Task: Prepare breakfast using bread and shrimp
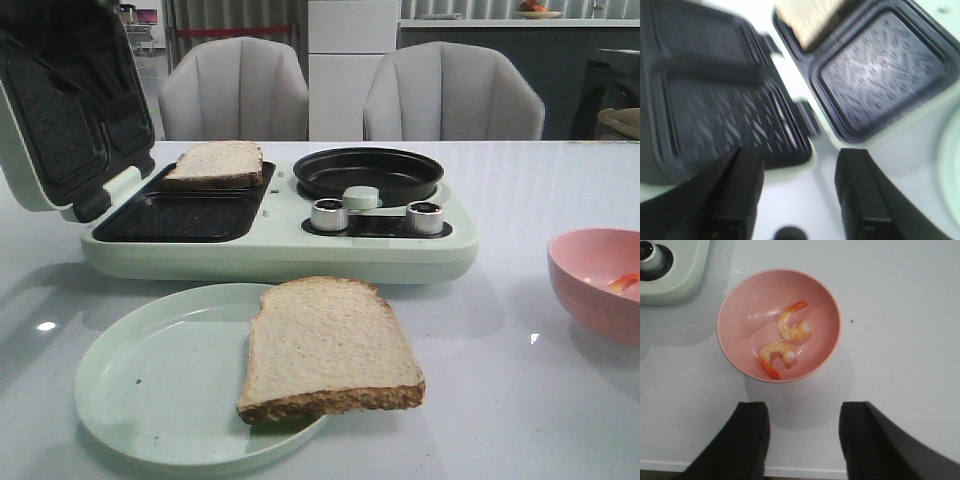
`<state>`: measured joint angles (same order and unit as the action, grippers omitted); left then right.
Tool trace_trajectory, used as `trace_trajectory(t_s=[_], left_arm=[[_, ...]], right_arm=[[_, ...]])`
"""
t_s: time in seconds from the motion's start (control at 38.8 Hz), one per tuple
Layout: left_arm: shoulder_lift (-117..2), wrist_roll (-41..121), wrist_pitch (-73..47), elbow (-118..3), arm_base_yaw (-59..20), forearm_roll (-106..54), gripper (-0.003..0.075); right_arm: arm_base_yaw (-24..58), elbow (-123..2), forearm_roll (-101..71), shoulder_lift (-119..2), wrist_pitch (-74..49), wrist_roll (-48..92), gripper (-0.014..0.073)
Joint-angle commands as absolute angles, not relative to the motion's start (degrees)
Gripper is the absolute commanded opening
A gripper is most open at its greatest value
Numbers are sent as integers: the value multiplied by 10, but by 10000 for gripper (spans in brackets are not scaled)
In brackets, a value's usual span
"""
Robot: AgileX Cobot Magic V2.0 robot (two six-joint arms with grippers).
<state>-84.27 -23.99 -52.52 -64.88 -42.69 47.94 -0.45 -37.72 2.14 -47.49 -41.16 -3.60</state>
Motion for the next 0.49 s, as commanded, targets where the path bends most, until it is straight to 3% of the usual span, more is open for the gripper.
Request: trace_trajectory(t_s=[0.0,0.23,0.46], left_arm=[[-773,-213,-553,-661,-432,383,393],[-658,-155,-516,-611,-432,190,393],[-554,-135,-498,-542,-432,105,392]], right_arm=[[-4,-397,27,-474,-379,-35,444],[-4,-397,27,-474,-379,-35,444],[-4,-397,21,-474,-347,-35,444]])
